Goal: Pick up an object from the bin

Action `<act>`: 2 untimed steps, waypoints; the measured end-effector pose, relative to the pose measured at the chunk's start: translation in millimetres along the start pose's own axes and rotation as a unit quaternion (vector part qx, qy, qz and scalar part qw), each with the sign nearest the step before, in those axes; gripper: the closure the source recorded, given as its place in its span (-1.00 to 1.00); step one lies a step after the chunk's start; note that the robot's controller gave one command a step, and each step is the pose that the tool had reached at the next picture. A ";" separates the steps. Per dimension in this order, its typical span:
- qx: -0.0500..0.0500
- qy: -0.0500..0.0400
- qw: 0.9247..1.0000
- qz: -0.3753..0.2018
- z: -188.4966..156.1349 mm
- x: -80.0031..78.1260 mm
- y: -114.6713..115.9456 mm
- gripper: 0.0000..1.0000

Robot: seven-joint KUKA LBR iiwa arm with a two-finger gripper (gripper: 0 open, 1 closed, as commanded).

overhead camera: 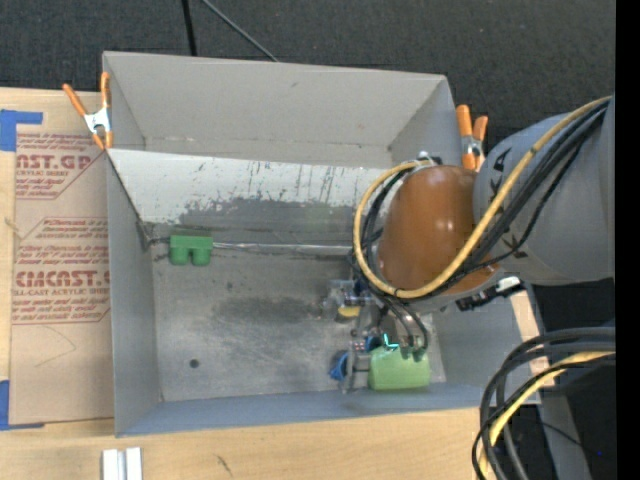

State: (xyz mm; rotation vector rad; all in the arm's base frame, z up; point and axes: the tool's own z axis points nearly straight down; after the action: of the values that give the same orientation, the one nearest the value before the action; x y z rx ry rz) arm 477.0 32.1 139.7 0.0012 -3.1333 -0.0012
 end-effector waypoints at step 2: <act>0.000 -0.005 0.999 -0.043 69.7 -16.3 -70.7 1.00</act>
Offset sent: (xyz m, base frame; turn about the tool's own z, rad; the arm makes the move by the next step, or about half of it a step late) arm 0.0154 -0.0710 -0.0697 -0.0874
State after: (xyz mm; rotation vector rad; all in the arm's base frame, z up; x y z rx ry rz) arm 492.7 -38.5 69.9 0.1372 -3.1401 -0.0010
